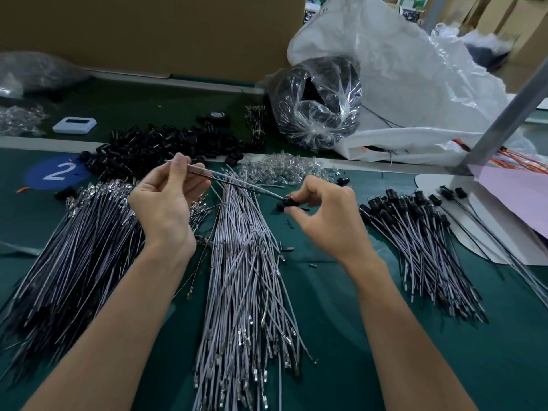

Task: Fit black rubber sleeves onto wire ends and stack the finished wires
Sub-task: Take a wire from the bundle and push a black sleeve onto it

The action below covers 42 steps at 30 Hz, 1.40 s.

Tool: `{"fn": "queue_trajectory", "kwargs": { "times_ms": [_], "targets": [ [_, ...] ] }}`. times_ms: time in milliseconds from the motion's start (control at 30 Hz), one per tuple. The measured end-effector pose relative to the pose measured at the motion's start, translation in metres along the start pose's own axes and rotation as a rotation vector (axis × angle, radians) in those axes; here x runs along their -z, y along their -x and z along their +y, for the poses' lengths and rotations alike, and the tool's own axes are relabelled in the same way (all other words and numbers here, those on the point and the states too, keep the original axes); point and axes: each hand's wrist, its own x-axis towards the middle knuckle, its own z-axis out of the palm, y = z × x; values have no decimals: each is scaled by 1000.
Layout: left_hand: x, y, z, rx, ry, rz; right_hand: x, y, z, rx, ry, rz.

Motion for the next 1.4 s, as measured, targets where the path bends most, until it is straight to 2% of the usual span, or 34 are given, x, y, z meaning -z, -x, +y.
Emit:
{"fn": "queue_trajectory", "kwargs": {
  "times_ms": [167, 500, 600, 700, 800, 933, 1000, 1067, 1100, 1133, 1167, 1300, 1333, 1400],
  "targets": [
    [2, -5, -2, 1, -16, 23, 5, -2, 2, -82, -190, -23],
    [23, -30, 16, -103, 141, 258, 24, -7, 17, -211, -194, 98],
    [24, -34, 18, -135, 159, 316, 31, -7, 18, -248, -408, 116],
    [23, -33, 17, -125, 174, 304, 36, -7, 13, -278, -685, 160],
    [22, -30, 18, -78, 159, 172, 42, -8, 12, -277, -1035, 221],
    [19, -23, 20, 3, 215, -134, 54, -9, 14, -232, -1577, 266],
    [20, -21, 22, 47, 276, -318, 61, -8, 14, -99, -1941, 209],
    [21, -20, 23, 69, 265, -466, 65, -7, 14, 52, -2303, 71],
    [20, -19, 23, 76, 232, -515, 66, -7, 13, 61, -2351, 25],
    [18, -17, 21, 85, 181, -546, 65, -6, 9, 12, -2263, 19],
    [14, -14, 20, 92, 114, -563, 63, -6, 5, -53, -2059, 32],
    [-3, 1, 8, 124, -186, -679, 31, -4, -8, -198, -1091, -139],
    [-5, 5, 4, 140, -226, -719, 19, -3, -11, -206, -938, -191],
    [-8, 12, -2, 143, -286, -781, -1, -1, -16, -225, -782, -240]
  ]
}}
